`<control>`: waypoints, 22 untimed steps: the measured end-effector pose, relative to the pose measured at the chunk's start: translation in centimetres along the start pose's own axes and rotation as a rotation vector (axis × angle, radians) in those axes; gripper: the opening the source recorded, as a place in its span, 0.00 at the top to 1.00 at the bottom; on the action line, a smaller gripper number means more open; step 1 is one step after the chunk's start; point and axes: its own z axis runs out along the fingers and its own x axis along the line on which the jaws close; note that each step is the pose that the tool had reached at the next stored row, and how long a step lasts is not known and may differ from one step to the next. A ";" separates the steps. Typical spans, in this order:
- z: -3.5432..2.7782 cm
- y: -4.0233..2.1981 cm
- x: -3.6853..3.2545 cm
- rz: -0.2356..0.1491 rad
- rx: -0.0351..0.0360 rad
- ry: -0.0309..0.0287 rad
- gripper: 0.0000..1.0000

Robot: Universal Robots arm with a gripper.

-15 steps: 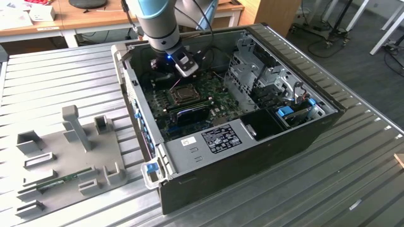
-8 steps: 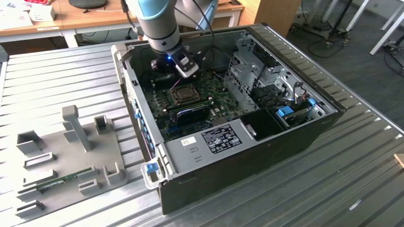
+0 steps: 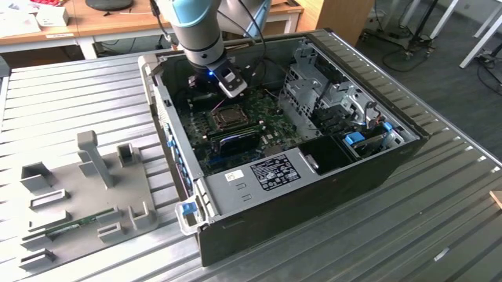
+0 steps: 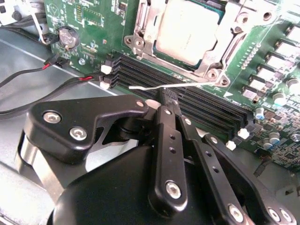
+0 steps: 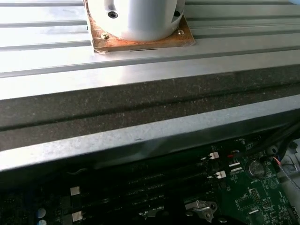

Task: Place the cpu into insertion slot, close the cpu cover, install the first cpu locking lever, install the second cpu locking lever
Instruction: 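Install the first cpu locking lever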

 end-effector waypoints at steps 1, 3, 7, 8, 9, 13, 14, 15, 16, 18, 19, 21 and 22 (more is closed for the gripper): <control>0.00 0.00 0.00 0.000 0.0000 0.0000 0.89; 0.01 0.00 0.00 0.000 -0.0002 -0.0001 0.89; 0.15 0.01 -0.18 0.000 0.0014 0.0017 0.89; 0.20 0.02 -0.24 -0.001 0.0041 0.0037 0.89; 0.24 0.02 -0.27 -0.002 0.0082 0.0052 0.89; 0.32 0.00 -0.30 -0.008 0.0319 0.0096 0.89; 0.32 0.00 -0.29 -0.008 0.0326 0.0098 0.89; 0.32 0.00 -0.29 -0.008 0.0326 0.0098 0.89; 0.32 -0.01 -0.29 -0.008 0.0327 0.0098 0.89; 0.32 -0.01 -0.29 -0.008 0.0327 0.0098 0.89; 0.32 0.00 -0.29 -0.008 0.0327 0.0100 0.89; 0.32 0.00 -0.29 -0.014 0.0312 0.0122 0.89; 0.32 0.00 -0.29 -0.016 0.0307 0.0129 0.89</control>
